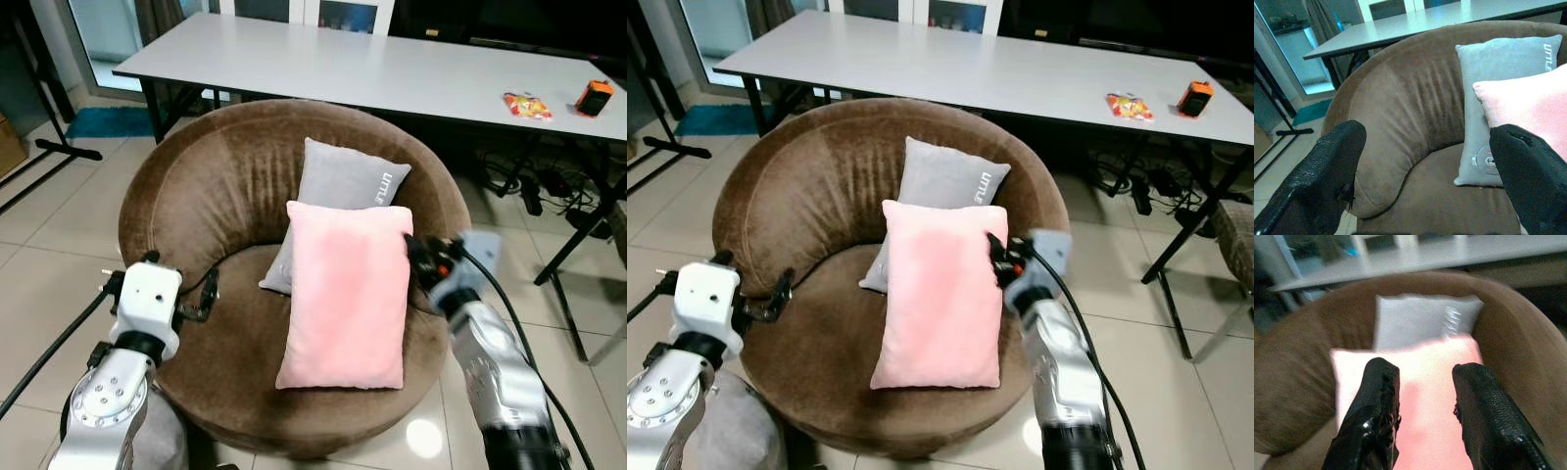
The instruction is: Move the pillow to the sofa from floor
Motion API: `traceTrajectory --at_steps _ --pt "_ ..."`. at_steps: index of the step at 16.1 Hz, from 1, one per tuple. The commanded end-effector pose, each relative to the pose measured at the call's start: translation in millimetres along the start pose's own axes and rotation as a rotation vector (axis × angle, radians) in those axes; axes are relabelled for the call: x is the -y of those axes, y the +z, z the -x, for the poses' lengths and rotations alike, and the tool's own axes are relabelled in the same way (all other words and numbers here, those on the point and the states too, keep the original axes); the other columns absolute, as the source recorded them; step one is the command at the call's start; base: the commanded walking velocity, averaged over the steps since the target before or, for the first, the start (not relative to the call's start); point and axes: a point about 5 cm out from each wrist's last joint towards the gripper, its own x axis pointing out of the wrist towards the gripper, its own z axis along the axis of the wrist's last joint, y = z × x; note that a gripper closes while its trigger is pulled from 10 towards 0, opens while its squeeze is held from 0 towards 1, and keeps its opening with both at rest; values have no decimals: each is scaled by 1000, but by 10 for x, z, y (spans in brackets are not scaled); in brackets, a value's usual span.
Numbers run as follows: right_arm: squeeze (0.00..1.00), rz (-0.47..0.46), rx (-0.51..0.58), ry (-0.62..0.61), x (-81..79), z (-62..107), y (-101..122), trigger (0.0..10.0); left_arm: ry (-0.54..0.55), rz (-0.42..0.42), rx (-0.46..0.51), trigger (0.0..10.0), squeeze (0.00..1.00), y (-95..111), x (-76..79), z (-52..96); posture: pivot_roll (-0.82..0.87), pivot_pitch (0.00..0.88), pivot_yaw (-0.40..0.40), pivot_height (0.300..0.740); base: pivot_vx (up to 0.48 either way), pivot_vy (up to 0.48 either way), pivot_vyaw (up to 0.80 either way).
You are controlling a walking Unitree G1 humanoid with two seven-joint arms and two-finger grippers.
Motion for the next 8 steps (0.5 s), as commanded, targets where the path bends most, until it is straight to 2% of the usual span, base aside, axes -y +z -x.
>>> traceTrajectory --at_steps 1,5,8 --pt "0 -20 -34 -54 9 57 18 10000 14 5 2 10000 0 20 4 -32 -36 0 -60 740 -244 0 0" --pt "0 26 -71 -45 -51 73 25 10000 24 0 7 10000 0 28 12 -40 -35 0 -62 740 -342 0 0" --pt "0 55 -113 -39 -71 51 50 10000 52 -12 8 10000 0 31 -18 -29 -12 0 -78 740 0 0 0"
